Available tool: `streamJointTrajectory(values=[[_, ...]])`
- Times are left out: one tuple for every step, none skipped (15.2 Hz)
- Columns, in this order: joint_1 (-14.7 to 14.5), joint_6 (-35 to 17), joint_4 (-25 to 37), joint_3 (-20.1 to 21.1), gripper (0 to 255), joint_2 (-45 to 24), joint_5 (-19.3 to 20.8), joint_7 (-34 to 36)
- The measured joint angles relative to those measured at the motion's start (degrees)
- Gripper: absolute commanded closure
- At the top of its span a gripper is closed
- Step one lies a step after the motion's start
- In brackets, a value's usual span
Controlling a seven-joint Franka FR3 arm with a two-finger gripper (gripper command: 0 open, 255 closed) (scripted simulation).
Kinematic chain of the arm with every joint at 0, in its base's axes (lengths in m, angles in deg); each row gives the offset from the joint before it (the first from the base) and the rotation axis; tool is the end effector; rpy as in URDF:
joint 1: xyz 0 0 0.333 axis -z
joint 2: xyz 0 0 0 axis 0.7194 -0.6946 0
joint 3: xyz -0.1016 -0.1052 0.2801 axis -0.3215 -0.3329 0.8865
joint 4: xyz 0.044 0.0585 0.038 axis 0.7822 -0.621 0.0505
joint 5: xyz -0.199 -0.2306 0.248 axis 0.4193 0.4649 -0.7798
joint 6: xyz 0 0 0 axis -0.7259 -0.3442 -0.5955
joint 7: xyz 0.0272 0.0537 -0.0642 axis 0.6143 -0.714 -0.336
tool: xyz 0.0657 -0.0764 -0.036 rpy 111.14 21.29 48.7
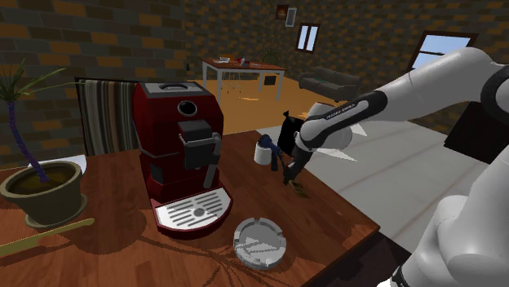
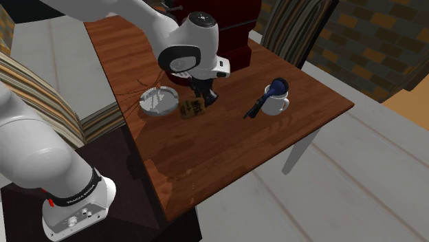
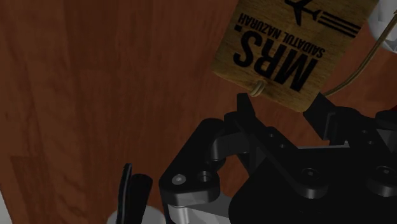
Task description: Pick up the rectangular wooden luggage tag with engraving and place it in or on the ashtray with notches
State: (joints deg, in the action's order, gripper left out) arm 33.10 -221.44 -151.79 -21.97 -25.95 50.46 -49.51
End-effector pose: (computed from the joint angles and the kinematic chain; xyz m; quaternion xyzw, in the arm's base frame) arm 0.4812 -0.0247 0.3136 -0.9938 -0.0471 -0.0475 0.0892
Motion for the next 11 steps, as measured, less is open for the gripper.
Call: streamJointTrajectory(values=[[-1.0,-0.5,-0.6,1.0,255,0.5,0.3,2.1],[-1.6,-0.9,-1.3,1.8,255,1.2,0.6,3.7],[-2.2,-1.2,-2.0,2.5,255,1.8,0.8,5.3],[-2.9,-1.4,-2.0,3.4,255,2.0,1.0,6.9],[-3.5,-1.8,-2.5,4.2,255,2.3,1.2,8.4],[-4.4,-2.1,-3.0,5.2,255,2.8,1.4,10.4],[-5.2,-2.6,-3.4,6.2,255,3.1,1.5,12.3],[-5.9,-3.2,-3.5,7.0,255,2.8,1.4,13.6],[-6.6,-3.3,-3.6,7.9,255,3.1,1.6,15.4],[-7.3,-3.6,-3.7,8.9,255,3.2,1.8,17.1],[-7.9,-3.5,-3.5,9.7,255,3.3,2.1,18.8]])
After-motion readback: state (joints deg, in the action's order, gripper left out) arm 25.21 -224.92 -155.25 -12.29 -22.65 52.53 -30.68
